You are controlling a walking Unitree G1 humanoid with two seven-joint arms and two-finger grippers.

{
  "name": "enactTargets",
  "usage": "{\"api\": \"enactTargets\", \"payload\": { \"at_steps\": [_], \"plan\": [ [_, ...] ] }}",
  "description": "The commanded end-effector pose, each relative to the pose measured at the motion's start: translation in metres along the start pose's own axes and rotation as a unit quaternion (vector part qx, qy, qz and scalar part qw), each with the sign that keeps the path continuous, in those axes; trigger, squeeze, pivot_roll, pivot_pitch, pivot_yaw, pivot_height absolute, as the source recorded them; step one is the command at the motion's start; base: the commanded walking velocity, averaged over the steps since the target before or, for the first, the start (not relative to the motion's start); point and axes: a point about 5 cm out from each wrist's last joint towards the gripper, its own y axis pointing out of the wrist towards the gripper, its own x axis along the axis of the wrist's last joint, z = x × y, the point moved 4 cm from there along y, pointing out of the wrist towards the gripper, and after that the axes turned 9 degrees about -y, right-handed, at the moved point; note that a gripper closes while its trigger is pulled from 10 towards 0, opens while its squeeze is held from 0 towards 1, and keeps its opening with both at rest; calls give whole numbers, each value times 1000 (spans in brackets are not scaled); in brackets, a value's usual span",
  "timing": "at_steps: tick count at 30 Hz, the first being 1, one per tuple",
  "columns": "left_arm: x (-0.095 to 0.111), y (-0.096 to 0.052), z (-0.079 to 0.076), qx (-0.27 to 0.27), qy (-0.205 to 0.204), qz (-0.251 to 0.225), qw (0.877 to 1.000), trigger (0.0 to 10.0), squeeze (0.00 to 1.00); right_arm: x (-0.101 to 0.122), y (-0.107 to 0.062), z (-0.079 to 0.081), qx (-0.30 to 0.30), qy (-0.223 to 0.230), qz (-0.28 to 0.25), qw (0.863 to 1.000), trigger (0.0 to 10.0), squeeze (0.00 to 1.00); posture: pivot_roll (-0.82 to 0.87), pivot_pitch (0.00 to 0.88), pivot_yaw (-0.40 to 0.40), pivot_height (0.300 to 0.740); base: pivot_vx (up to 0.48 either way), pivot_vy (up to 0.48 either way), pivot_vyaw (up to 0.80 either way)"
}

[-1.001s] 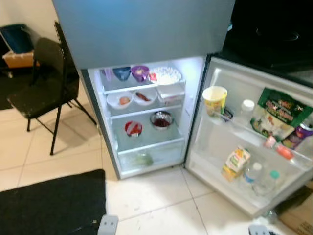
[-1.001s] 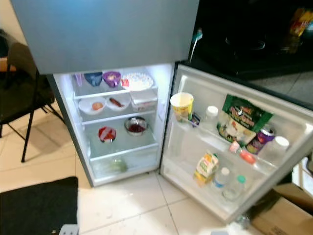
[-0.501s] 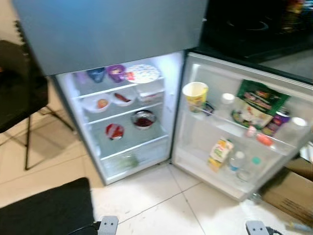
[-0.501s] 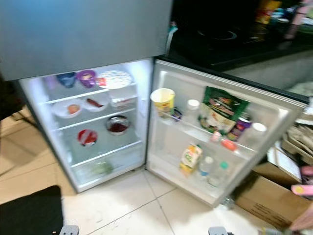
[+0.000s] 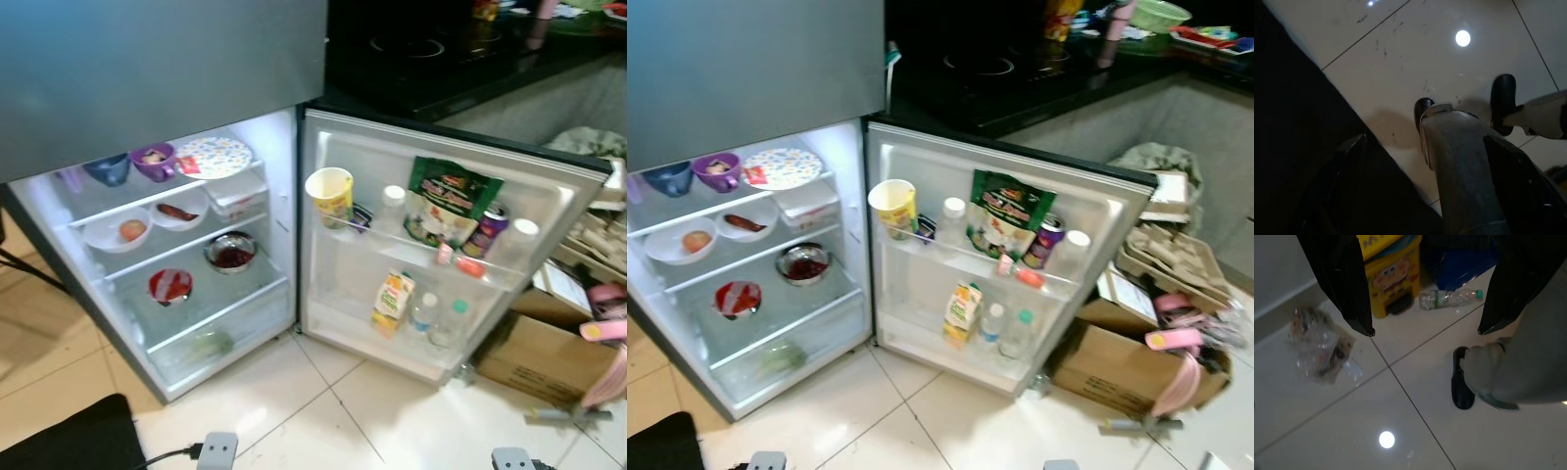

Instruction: Restocking fridge

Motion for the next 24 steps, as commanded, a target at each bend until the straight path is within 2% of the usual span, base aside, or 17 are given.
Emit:
{"api": "enactTargets", "payload": {
  "at_steps": [1,18,24],
  "plan": [
    [-5,0,-2,-4,7,12,1000,10000,0,0,-1,-5,-7,2,0,1000,10000,0,4,0,-43,740,0,-480,0],
    [-7,0,-4,-9,5,13,1000,10000,0,0,-1,-4,-9,3,-1,1000,10000,0,0,0,-43,740,0,-480,0],
    [-7,0,-5,-10,3,13,1000,10000,0,12,-1,-7,-1,9,-30,1000,10000,0,-4,0,-42,740,0,-400,0]
  ]
}}
